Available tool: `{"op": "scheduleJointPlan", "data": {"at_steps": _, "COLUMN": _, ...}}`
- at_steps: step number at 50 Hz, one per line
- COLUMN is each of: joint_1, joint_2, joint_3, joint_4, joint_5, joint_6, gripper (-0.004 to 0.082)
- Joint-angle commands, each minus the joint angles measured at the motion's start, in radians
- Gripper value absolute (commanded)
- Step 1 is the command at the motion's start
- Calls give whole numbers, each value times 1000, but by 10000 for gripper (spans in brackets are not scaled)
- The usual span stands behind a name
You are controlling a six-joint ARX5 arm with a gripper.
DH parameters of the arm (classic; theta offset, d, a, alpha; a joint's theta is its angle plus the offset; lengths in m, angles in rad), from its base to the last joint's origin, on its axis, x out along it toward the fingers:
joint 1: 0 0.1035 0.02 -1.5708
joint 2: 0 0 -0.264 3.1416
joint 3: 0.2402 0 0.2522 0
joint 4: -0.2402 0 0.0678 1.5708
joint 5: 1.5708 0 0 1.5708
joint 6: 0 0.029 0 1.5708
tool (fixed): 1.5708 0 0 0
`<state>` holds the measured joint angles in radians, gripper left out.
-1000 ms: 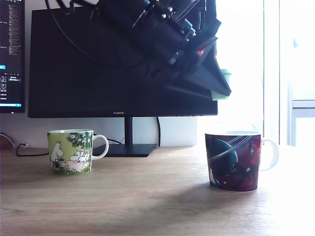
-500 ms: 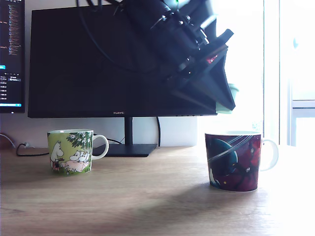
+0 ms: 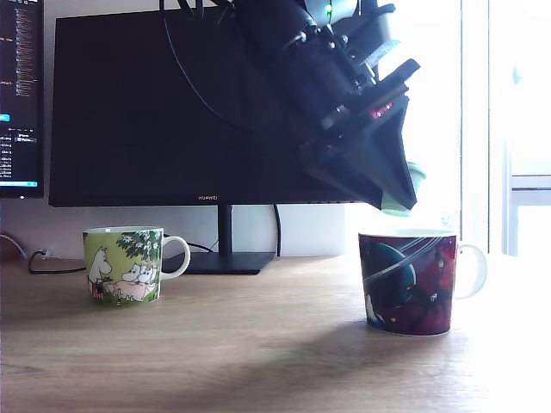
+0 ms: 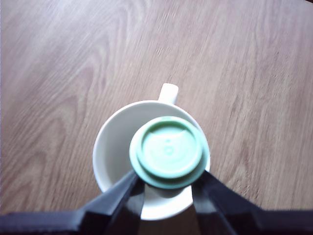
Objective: Pick up the coffee capsules from the table one by one and drop them inside the nearest coffee cup
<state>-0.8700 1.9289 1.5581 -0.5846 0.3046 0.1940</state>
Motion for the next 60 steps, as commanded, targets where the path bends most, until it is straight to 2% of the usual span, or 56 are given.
{"op": "scheduleJointPlan", "data": {"at_steps": 1, "joint_1": -3, "joint_2": 24, "joint_3": 0, "joint_4": -3, "joint_5": 1, "joint_6": 9, "gripper": 198}}
{"op": "scheduleJointPlan", "data": {"at_steps": 29, "joint_1": -3, "joint_2": 24, "joint_3": 0, "joint_4": 1, "joint_5": 1, "joint_6": 9, "gripper": 207}}
{"op": "scheduleJointPlan", "data": {"at_steps": 32, "joint_1": -3, "joint_2": 24, "joint_3": 0, "joint_4": 10, "joint_5": 1, "joint_6": 7, "gripper": 299}}
{"op": "scheduleJointPlan", "data": {"at_steps": 34, "joint_1": -3, "joint_2": 24, "joint_3": 0, "joint_4": 14, "joint_5": 2, "joint_6": 4, "gripper": 432}}
{"op": "scheduleJointPlan", "data": {"at_steps": 36, "joint_1": -3, "joint_2": 24, "joint_3": 0, "joint_4": 14, "joint_5": 1, "joint_6": 2, "gripper": 608}}
{"op": "scheduleJointPlan", "data": {"at_steps": 37, "joint_1": -3, "joint_2": 24, "joint_3": 0, "joint_4": 13, "joint_5": -1, "joint_6": -17, "gripper": 682}}
{"op": "scheduleJointPlan", "data": {"at_steps": 40, "joint_1": -3, "joint_2": 24, "joint_3": 0, "joint_4": 13, "joint_5": -2, "joint_6": -19, "gripper": 786}}
{"op": "scheduleJointPlan", "data": {"at_steps": 52, "joint_1": 2, "joint_2": 23, "joint_3": 0, "joint_4": 40, "joint_5": 1, "joint_6": -18, "gripper": 770}}
{"op": "scheduleJointPlan", "data": {"at_steps": 56, "joint_1": 2, "joint_2": 23, "joint_3": 0, "joint_4": 39, "joint_5": 1, "joint_6": -18, "gripper": 734}}
{"op": "scheduleJointPlan", "data": {"at_steps": 60, "joint_1": 4, "joint_2": 22, "joint_3": 0, "joint_4": 38, "joint_5": 1, "joint_6": -18, "gripper": 657}}
